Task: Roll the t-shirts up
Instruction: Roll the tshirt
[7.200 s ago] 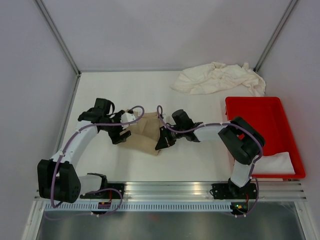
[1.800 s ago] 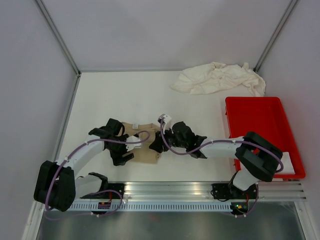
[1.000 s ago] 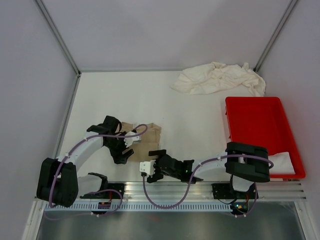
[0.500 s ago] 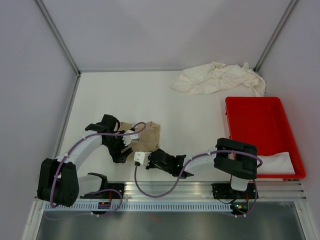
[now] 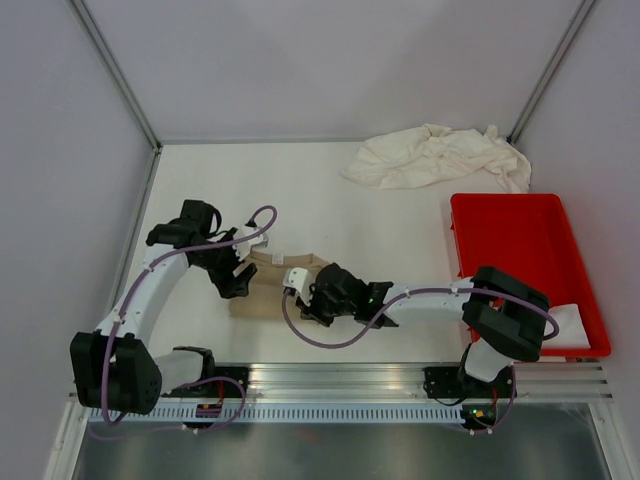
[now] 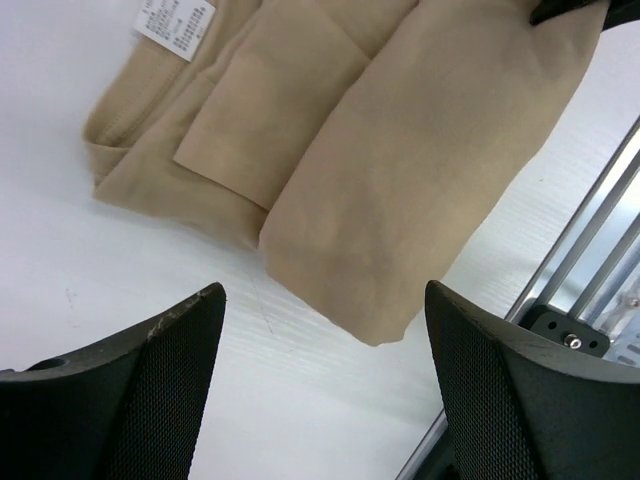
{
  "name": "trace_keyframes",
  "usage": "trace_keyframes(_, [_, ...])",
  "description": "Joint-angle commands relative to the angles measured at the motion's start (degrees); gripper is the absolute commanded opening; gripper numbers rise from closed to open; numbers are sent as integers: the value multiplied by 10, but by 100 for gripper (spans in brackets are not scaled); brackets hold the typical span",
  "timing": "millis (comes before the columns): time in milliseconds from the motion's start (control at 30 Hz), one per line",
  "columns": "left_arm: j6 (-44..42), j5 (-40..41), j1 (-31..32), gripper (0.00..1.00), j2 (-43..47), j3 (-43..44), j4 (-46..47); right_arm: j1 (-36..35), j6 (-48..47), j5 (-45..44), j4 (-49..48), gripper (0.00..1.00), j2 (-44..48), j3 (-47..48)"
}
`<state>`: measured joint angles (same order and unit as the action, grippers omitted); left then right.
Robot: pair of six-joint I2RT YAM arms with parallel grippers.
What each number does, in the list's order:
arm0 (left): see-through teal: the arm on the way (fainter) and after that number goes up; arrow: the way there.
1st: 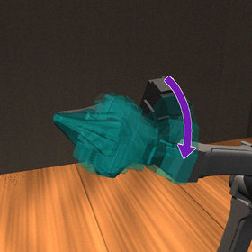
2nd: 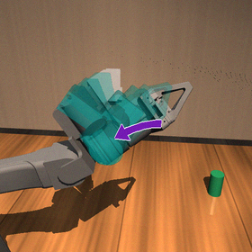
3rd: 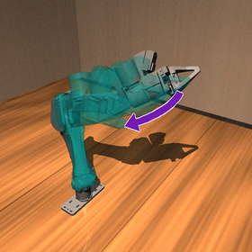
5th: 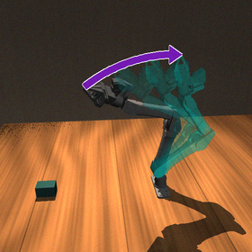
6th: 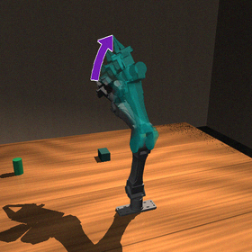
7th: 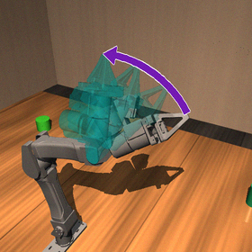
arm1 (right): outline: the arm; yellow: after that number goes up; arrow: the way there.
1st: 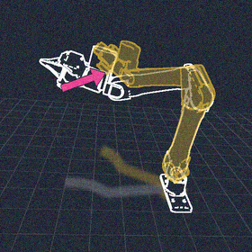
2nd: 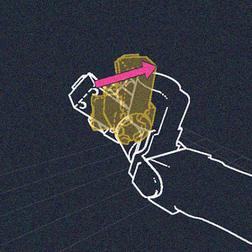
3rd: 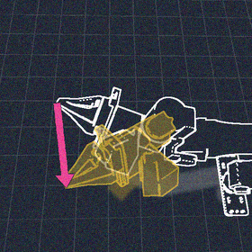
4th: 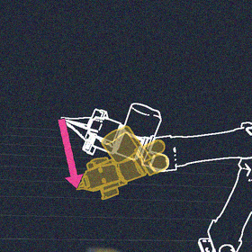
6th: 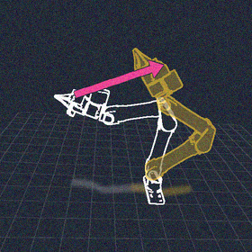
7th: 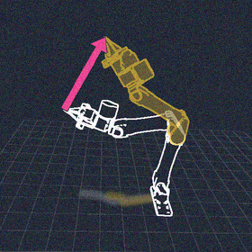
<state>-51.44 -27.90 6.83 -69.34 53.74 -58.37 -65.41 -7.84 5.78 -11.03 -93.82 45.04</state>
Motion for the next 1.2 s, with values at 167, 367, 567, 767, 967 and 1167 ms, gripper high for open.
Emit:
trace_keyframes(167, [-36,-66,-2,86,24,2,-67,84,198,295,-19,0,6,-6])
trace_keyframes(367, [-68,-88,-2,88,36,-6,-91,152,316,398,-116,0,-42,-10])
trace_keyframes(567, [-82,-68,-2,100,36,-51,-47,183,342,462,-142,0,-89,8])
trace_keyframes(767, [-39,-51,-2,94,7,-72,60,206,339,489,-148,1,-113,20])
trace_keyframes(967, [-58,-79,-5,5,-18,-83,42,212,258,413,-42,25,-108,43])
trace_keyframes(1167, [-37,-100,-23,2,-36,-85,36,209,209,293,-11,58,-15,-4])
